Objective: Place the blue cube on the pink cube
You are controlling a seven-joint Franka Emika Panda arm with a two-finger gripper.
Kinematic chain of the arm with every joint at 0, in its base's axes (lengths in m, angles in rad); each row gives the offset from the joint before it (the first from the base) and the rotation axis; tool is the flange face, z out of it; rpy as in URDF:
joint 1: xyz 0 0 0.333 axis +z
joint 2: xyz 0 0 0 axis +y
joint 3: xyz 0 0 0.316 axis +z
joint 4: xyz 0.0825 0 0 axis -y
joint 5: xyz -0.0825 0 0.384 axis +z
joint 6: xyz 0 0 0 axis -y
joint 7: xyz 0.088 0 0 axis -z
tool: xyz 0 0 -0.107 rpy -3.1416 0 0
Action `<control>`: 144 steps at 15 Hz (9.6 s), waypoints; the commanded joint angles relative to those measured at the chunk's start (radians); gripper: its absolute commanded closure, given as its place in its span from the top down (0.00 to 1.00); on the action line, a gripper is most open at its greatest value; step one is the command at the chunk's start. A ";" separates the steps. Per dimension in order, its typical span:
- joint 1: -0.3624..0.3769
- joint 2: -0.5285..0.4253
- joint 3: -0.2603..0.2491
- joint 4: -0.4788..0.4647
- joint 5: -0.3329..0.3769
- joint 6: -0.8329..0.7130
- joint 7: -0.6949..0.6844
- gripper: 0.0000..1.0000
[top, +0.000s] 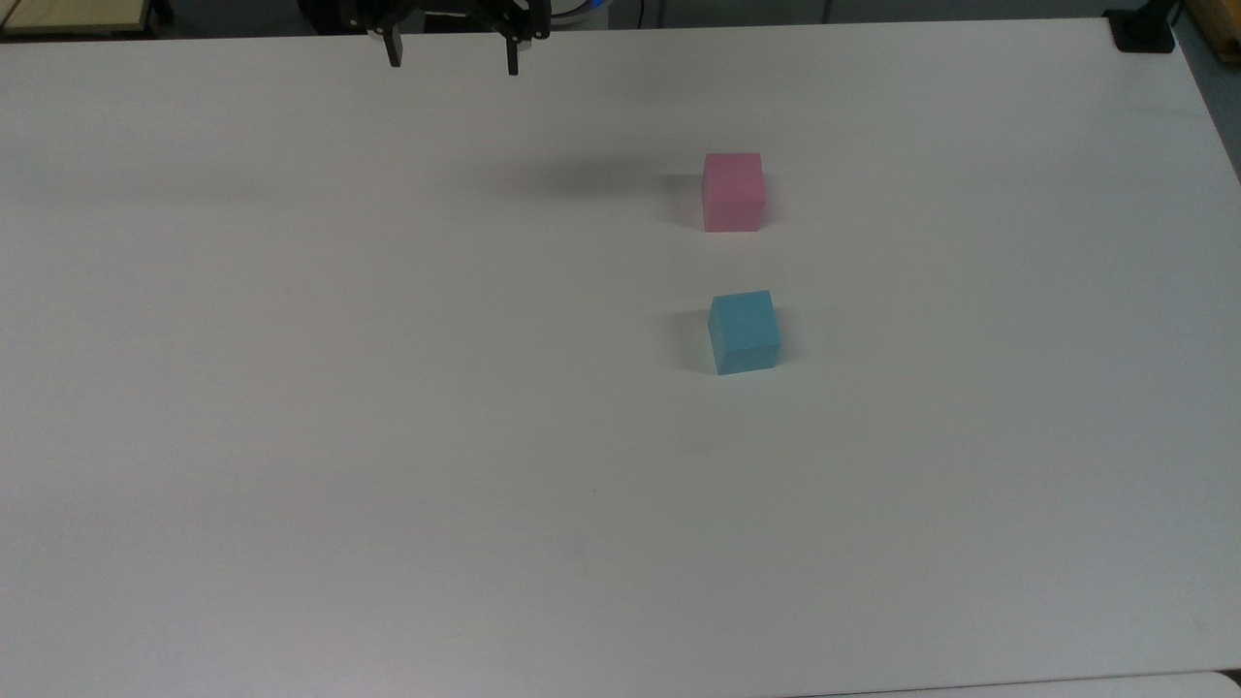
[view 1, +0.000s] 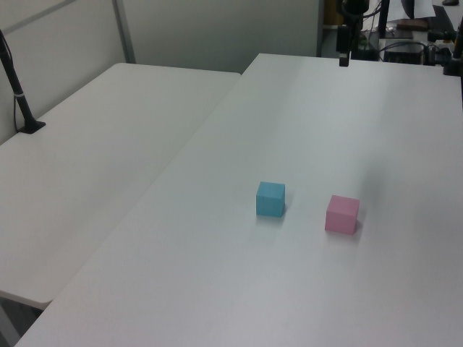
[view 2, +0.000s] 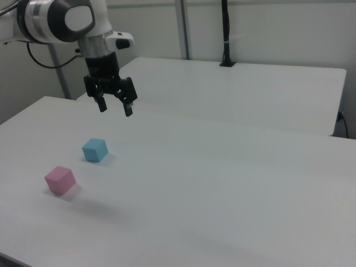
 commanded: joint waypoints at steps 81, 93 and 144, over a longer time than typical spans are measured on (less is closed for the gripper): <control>0.198 0.305 0.209 0.082 -0.106 0.393 0.351 0.39; 0.191 0.043 0.219 -0.134 0.038 0.242 0.278 0.40; 0.141 0.075 0.311 -0.323 0.006 0.261 0.338 1.00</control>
